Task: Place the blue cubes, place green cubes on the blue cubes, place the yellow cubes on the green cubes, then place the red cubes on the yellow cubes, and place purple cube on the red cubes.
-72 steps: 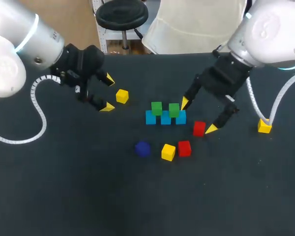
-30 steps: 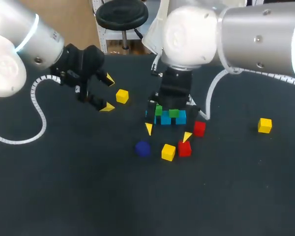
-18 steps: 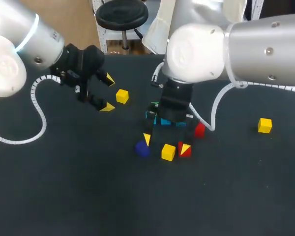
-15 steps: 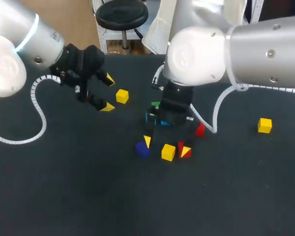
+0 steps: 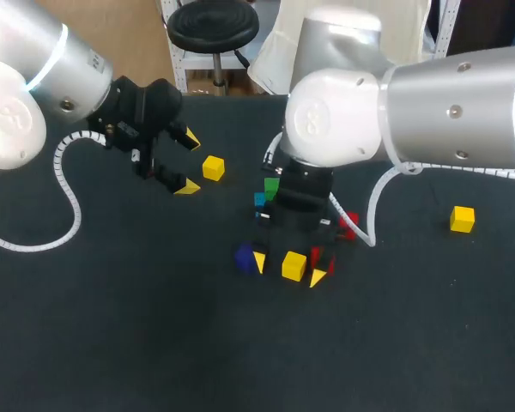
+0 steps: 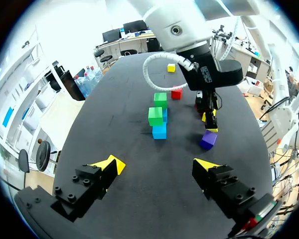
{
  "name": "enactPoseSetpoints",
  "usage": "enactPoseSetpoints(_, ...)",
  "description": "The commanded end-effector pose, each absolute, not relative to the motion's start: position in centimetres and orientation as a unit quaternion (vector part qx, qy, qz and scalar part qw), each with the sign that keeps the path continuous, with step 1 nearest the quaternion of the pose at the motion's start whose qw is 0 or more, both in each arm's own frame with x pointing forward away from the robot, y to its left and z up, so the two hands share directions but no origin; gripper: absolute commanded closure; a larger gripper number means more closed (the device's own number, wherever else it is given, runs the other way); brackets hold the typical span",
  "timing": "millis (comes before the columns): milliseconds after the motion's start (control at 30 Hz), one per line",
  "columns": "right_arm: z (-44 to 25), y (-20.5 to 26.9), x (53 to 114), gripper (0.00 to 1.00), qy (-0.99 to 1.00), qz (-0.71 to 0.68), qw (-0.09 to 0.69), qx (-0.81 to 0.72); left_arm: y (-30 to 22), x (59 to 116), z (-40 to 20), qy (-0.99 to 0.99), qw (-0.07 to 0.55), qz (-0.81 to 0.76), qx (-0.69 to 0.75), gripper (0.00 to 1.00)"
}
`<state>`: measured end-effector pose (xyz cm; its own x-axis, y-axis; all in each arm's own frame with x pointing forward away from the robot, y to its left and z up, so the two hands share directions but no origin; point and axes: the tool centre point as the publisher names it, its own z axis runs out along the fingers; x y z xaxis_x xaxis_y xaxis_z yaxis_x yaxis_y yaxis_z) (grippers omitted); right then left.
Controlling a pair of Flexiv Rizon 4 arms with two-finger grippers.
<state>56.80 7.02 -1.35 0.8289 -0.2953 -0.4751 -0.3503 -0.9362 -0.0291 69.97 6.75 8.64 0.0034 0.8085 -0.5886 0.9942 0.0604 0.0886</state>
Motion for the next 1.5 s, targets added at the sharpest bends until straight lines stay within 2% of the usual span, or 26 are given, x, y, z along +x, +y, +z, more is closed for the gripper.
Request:
enactPoseSetpoints(33, -1.6, 7.2, 57.5, 0.32, 0.174, 0.244, 0.051, -0.953, 6.8, 70.0, 8.6, 0.681, 0.256, -0.183, 0.662, 0.00)
enactPoseSetpoints(67, -1.6, 7.1, 57.6, 0.36, 0.175, 0.244, 0.051, -0.953, 6.8, 70.0, 8.6, 0.681, 0.256, -0.183, 0.662, 0.00)
enactPoseSetpoints(167, -1.5, 6.7, 57.8, 0.40, 0.178, 0.242, 0.051, -0.953, 6.8, 70.0, 8.6, 0.681, 0.256, -0.183, 0.662, 0.00)
enactPoseSetpoints(300, -1.5, 6.3, 58.1, 0.40, 0.180, 0.241, 0.044, -0.953, 6.8, 70.0, 8.6, 0.681, 0.256, -0.183, 0.662, 0.00)
enactPoseSetpoints(433, -1.4, 6.0, 58.4, 0.36, 0.179, 0.242, 0.038, -0.953, 6.8, 70.0, 8.6, 0.681, 0.256, -0.183, 0.662, 0.00)
enactPoseSetpoints(533, -1.2, 5.9, 58.5, 0.42, 0.177, 0.241, 0.038, -0.953, 6.8, 70.0, 8.6, 0.681, 0.256, -0.183, 0.662, 0.00)
enactPoseSetpoints(700, -0.6, 5.9, 58.7, 0.44, 0.170, 0.239, 0.030, -0.956, 6.8, 70.0, 8.6, 0.681, 0.256, -0.183, 0.662, 0.00)
enactPoseSetpoints(833, -0.6, 5.8, 58.7, 0.50, 0.171, 0.238, 0.027, -0.956, 6.8, 70.0, 8.6, 0.681, 0.256, -0.183, 0.662, 0.00)
enactPoseSetpoints(1200, -0.5, 5.8, 58.6, 0.55, 0.173, 0.237, 0.024, -0.956, 6.8, 70.0, 8.6, 0.681, 0.256, -0.183, 0.662, 0.00)
enactPoseSetpoints(1500, -0.4, 5.4, 58.4, 0.52, 0.199, 0.231, 0.029, -0.952, 6.8, 70.0, 8.6, 0.681, 0.256, -0.183, 0.662, 0.00)
